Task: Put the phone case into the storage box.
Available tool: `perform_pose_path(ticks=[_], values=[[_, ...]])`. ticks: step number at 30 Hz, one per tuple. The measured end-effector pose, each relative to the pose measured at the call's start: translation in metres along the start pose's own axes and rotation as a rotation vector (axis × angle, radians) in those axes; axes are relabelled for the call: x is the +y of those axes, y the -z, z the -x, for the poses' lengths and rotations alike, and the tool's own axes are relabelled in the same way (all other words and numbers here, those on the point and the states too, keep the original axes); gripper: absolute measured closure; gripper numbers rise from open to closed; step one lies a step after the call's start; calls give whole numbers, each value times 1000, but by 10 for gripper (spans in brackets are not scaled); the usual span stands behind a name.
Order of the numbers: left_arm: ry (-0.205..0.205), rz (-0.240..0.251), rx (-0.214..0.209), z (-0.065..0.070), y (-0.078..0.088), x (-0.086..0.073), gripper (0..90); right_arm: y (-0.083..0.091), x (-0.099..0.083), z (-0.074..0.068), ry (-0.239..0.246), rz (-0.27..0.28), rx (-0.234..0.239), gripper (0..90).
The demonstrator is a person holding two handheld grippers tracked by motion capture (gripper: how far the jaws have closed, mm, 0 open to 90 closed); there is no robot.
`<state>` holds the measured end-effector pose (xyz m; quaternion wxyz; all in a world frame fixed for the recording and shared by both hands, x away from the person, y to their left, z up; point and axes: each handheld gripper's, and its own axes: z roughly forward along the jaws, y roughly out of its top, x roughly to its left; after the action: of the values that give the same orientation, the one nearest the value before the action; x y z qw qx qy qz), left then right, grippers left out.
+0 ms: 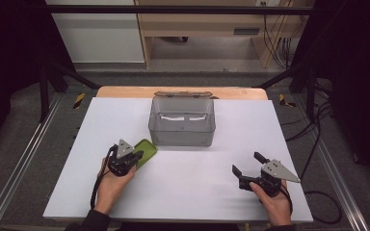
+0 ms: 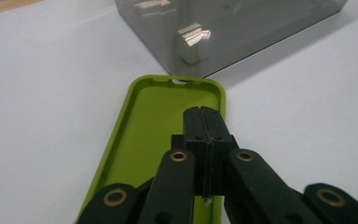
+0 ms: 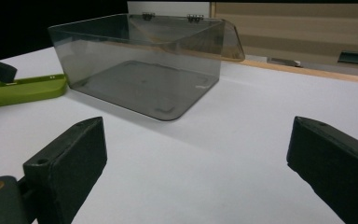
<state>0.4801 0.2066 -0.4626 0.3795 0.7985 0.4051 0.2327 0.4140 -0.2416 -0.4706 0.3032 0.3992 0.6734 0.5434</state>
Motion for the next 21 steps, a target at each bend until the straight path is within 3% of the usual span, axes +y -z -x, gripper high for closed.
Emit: perform_pose_path(ticks=[2,3,5,9,10,17,21], values=[[-20,-30,0,-1,-6,6,900,0,0,-1,0,0,8,50],[-38,-70,-19,0,-14,11,900,0,0,-2,0,-2,10,50],[-62,-96,-10,3,-21,14,900,0,0,-3,15,-8,14,50],[-69,-125,-19,6,-32,17,900,-1,-1,-3,20,-12,21,50],[-93,-157,-13,8,-39,20,900,-1,-2,-3,19,-16,20,50],[-125,-177,-22,11,-47,29,900,-1,-1,-4,24,-15,28,50],[-120,-173,-75,16,-49,31,900,-3,-1,-4,25,-21,29,50]])
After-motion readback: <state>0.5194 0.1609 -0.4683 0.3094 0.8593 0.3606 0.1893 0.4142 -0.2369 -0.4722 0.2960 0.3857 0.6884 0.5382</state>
